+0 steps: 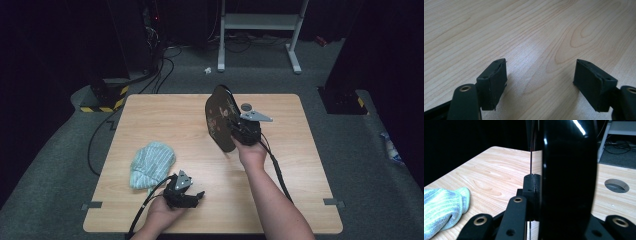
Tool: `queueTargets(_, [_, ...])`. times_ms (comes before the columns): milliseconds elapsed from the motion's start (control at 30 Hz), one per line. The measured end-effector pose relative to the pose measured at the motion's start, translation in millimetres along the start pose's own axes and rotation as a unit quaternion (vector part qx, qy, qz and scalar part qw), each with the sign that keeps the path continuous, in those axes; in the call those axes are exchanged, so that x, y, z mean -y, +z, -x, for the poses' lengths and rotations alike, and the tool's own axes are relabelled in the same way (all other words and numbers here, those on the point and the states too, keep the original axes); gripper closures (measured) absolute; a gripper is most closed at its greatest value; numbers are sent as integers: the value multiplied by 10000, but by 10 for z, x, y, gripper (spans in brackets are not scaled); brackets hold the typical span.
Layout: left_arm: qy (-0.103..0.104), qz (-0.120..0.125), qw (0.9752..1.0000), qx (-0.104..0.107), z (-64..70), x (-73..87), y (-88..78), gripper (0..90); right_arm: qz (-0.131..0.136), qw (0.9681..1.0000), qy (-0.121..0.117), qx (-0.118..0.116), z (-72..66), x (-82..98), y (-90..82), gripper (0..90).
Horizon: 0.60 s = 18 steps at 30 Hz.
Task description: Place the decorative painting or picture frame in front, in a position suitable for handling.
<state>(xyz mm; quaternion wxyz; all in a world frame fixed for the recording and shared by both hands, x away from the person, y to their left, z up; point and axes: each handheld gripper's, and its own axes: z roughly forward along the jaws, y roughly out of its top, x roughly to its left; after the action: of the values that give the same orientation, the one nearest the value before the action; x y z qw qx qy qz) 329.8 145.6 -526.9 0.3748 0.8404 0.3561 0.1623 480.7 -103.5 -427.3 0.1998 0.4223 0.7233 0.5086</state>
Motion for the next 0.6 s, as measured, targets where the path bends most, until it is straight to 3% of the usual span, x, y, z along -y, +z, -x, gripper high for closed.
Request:
queueTargets(400, [-2, 0, 10000, 2, 0, 0, 0, 264, -56, 9999, -116, -4, -8, -63, -117, 803])
queueTargets(600, [-2, 0, 10000, 2, 0, 0, 0, 264, 90, 9999, -132, -63, -29, -114, -232, 803])
